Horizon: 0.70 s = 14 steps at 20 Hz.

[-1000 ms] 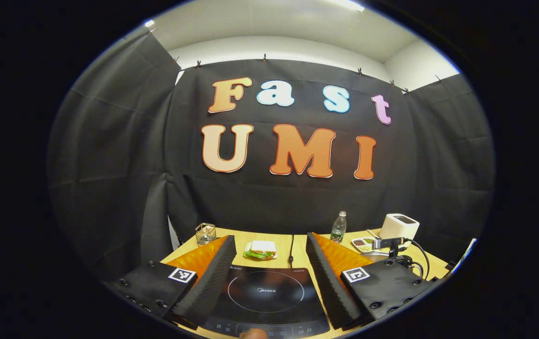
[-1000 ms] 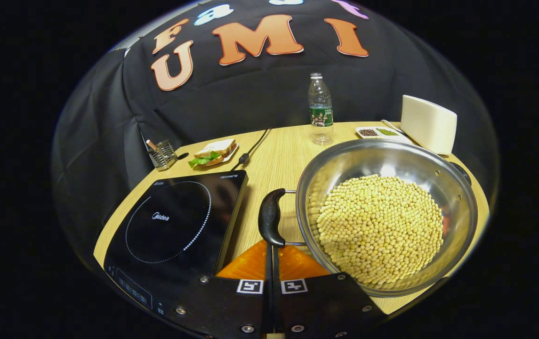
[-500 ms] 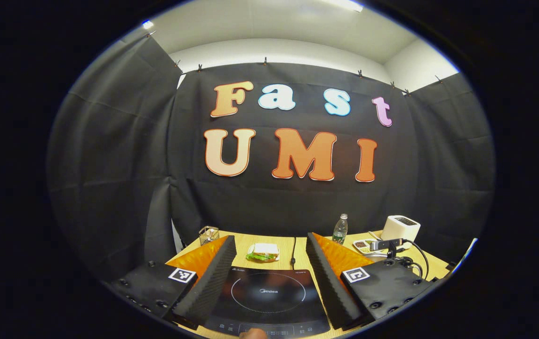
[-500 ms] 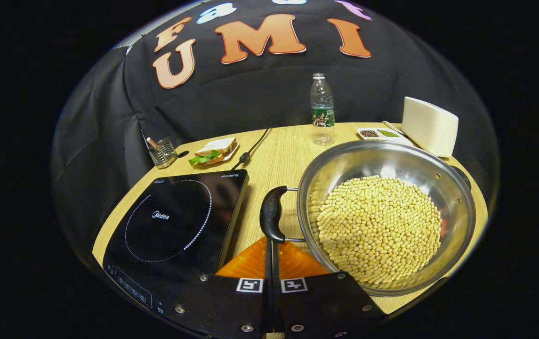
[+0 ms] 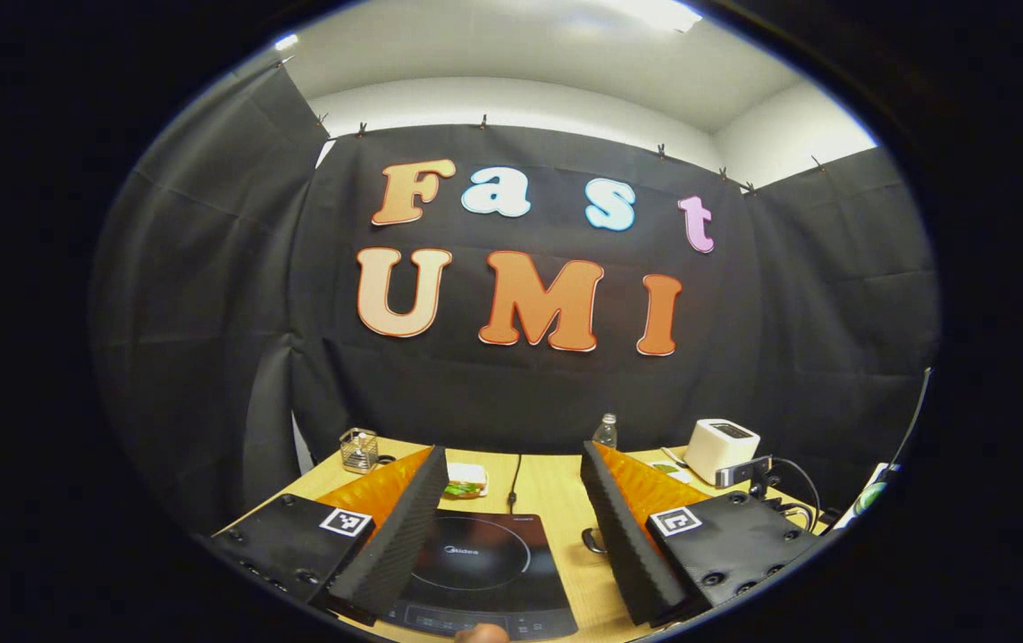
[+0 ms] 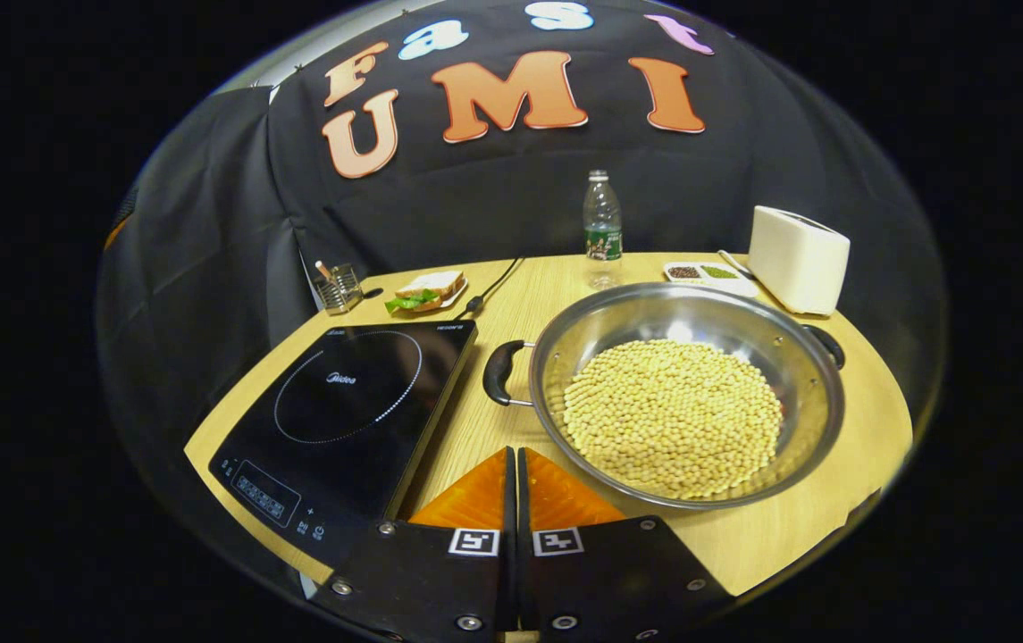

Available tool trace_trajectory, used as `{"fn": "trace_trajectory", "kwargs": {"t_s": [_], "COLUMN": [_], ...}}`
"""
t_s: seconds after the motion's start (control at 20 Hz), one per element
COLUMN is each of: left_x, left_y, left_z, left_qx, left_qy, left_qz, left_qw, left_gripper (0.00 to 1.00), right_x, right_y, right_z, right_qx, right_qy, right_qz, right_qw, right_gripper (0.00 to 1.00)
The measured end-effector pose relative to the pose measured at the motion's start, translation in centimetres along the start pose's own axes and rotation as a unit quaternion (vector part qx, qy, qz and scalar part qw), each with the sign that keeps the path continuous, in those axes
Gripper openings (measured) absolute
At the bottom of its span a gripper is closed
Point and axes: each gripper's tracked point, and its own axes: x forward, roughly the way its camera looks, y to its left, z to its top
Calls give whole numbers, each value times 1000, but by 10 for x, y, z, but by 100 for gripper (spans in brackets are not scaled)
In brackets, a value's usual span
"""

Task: First push the handle of the pot to place it horizontally, then grasp the pot with both hands and set it on the induction cooktop.

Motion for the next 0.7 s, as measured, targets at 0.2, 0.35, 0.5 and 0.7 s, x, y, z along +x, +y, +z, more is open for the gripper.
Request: {"fn": "trace_trajectory", "kwargs": {"t_s": [0.2, 0.35, 0.5, 0.7], "left_x": [-1, 3, 9, 22], "left_y": [-29, -52, -79, -107], "left_z": [-2, -7, -10, -28], "left_qx": [-3, -6, -7, 2], "left_qy": [-1, 7, 5, 22], "left_qz": [-21, -37, -60, -74], "left_qw": [1000, 999, 998, 997], "left_gripper": [98, 98, 97, 99], "right_x": [-30, -47, -59, -70], "right_y": [-34, -69, -110, -161], "right_z": [19, 34, 46, 57], "right_qx": [13, 21, 35, 59], "right_qy": [-33, -54, -76, -93], "right_qz": [-9, -27, -55, -86], "right_qw": [999, 998, 995, 990], "right_gripper": [0, 0, 0, 0]}}
